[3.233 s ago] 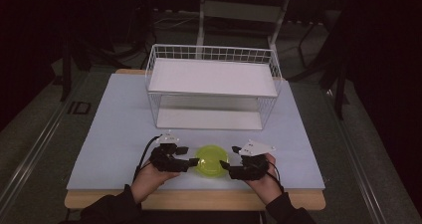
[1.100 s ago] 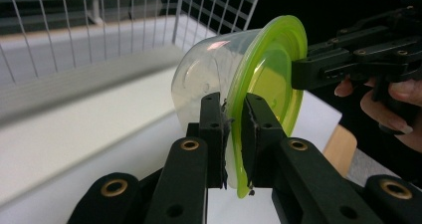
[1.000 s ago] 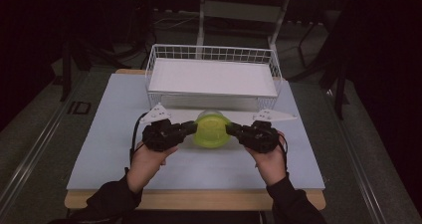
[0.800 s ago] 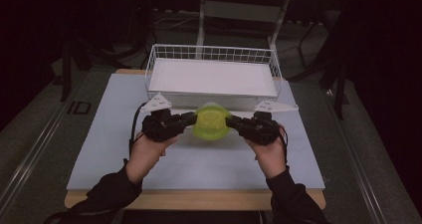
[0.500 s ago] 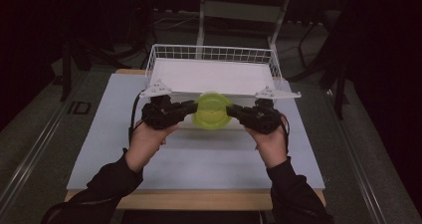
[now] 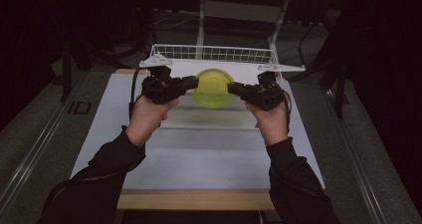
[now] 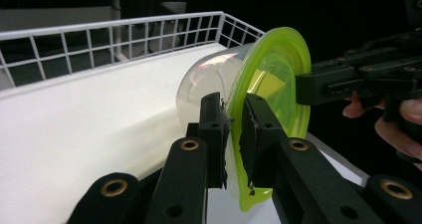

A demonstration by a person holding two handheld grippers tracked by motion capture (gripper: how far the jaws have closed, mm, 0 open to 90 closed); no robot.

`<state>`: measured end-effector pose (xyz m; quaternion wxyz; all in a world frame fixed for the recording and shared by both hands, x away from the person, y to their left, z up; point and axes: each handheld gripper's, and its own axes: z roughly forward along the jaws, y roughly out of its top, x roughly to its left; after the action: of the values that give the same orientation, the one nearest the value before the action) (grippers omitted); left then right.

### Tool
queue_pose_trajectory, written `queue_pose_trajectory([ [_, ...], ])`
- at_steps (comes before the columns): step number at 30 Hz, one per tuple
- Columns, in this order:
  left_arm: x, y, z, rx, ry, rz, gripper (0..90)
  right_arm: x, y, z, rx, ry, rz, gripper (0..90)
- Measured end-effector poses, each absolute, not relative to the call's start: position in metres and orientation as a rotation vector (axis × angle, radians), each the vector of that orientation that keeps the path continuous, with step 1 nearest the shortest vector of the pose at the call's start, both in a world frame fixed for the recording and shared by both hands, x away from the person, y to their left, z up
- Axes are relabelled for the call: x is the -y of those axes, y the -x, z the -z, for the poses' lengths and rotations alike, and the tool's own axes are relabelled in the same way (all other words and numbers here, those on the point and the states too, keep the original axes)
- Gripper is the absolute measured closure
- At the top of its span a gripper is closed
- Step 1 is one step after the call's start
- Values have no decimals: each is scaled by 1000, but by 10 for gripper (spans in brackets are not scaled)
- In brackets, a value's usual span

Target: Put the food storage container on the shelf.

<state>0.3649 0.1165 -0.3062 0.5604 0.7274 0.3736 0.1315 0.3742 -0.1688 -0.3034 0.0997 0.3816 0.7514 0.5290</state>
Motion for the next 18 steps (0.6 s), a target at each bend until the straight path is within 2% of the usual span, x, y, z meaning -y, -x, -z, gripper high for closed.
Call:
queue_pose_trajectory([
  [18, -113, -408, 310, -944, -1729, -290, 805, 167, -420, 309, -2239, -1283, -1550, 804],
])
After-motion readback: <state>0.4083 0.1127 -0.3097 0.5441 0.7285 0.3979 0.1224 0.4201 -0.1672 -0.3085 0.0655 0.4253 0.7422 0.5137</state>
